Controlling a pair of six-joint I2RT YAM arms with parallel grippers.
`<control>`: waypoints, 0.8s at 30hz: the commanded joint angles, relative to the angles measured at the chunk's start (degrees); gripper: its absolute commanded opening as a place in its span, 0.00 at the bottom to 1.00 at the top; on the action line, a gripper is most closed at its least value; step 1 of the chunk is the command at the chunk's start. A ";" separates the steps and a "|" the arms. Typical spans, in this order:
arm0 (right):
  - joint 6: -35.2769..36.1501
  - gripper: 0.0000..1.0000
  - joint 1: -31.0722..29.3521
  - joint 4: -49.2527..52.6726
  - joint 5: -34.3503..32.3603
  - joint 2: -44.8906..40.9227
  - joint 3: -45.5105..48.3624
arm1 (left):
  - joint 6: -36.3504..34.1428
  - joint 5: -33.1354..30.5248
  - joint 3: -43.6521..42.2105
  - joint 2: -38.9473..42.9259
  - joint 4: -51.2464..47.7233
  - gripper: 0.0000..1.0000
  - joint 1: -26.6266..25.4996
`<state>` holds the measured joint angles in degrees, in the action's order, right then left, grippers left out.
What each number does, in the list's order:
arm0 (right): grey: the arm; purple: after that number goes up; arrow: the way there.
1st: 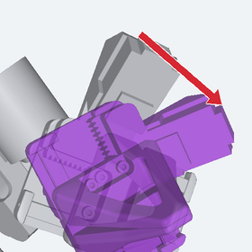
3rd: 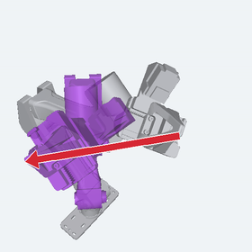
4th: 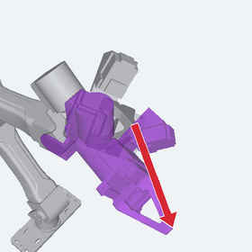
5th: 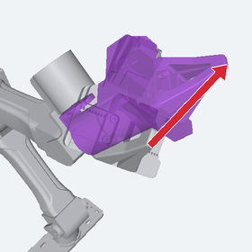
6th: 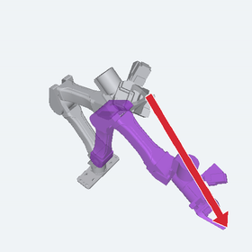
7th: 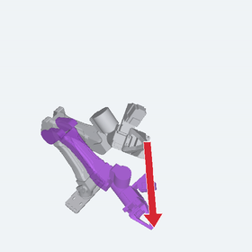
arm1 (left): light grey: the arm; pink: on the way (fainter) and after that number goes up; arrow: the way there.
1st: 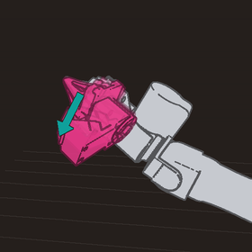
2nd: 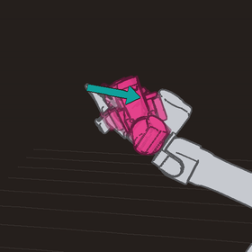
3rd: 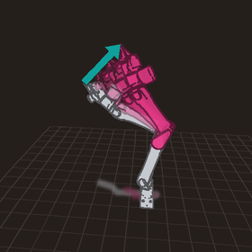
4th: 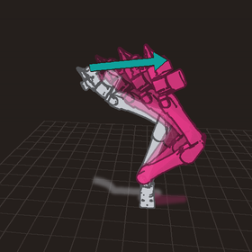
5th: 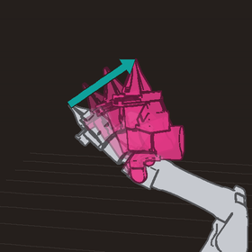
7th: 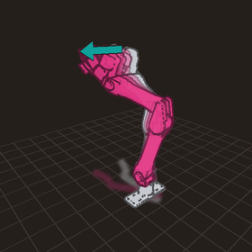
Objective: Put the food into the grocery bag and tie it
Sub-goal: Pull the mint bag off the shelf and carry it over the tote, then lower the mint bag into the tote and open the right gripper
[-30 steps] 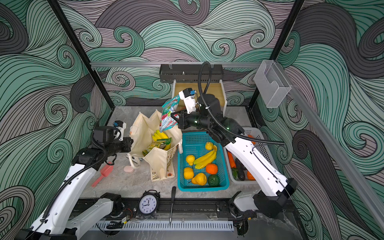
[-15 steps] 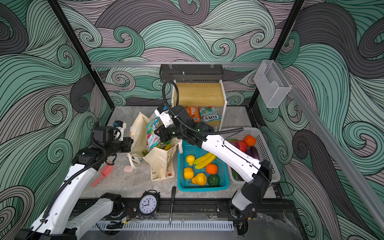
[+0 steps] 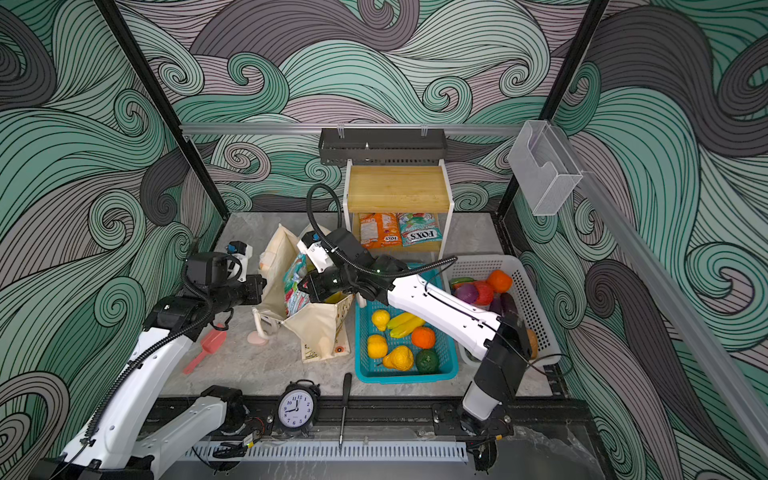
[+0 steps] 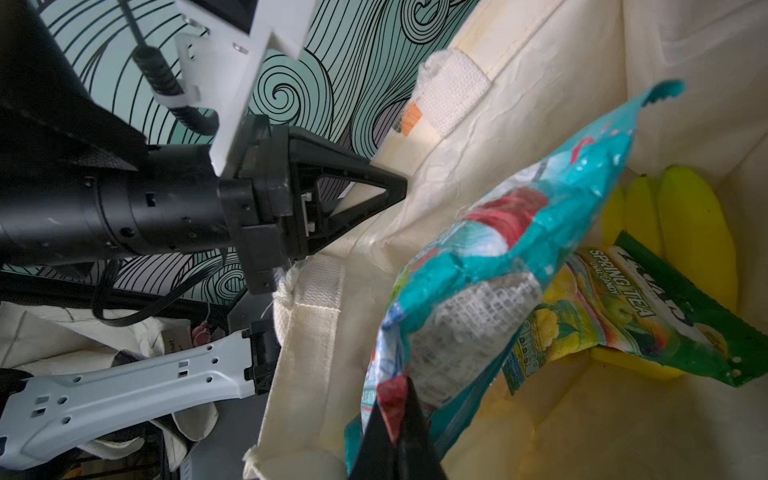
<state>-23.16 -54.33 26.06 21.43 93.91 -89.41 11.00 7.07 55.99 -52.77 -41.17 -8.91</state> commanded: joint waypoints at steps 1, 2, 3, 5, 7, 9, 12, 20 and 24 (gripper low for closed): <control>-1.06 0.00 0.01 -1.39 -0.86 -2.50 1.08 | -0.65 1.37 -0.42 0.01 -1.94 0.00 0.25; -1.03 0.00 0.07 -1.03 -1.12 -2.35 1.33 | -0.66 1.20 -0.44 -0.04 -1.98 0.00 0.21; -1.07 0.00 0.02 -0.51 -0.91 -2.10 1.43 | -0.71 1.11 -0.40 -0.13 -2.05 0.00 0.29; -1.70 0.00 0.01 0.06 -0.44 -1.57 1.60 | -0.71 1.22 -0.30 -0.20 -2.11 0.00 0.26; -3.19 0.00 0.10 -0.04 1.64 -1.28 2.01 | -0.66 1.15 -0.44 -0.14 -2.01 0.00 0.23; -4.05 0.00 0.10 -0.51 4.44 -1.27 2.60 | -0.72 0.93 -0.44 -0.23 -2.10 0.00 0.28; -3.87 0.00 0.10 0.78 4.41 -0.86 2.83 | -0.69 0.93 -0.44 -0.20 -2.12 0.00 0.27; -3.73 0.00 1.04 2.68 5.04 2.70 3.57 | -0.67 0.67 -0.52 -0.14 -2.09 0.00 0.26; -3.50 0.00 1.67 2.72 5.46 4.67 3.58 | -0.64 0.69 -0.44 -0.19 -2.08 0.00 0.28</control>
<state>-26.26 -53.01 27.40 24.58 97.30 -86.54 10.98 7.07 55.99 -52.77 -41.19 -8.91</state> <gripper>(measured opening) 0.051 0.048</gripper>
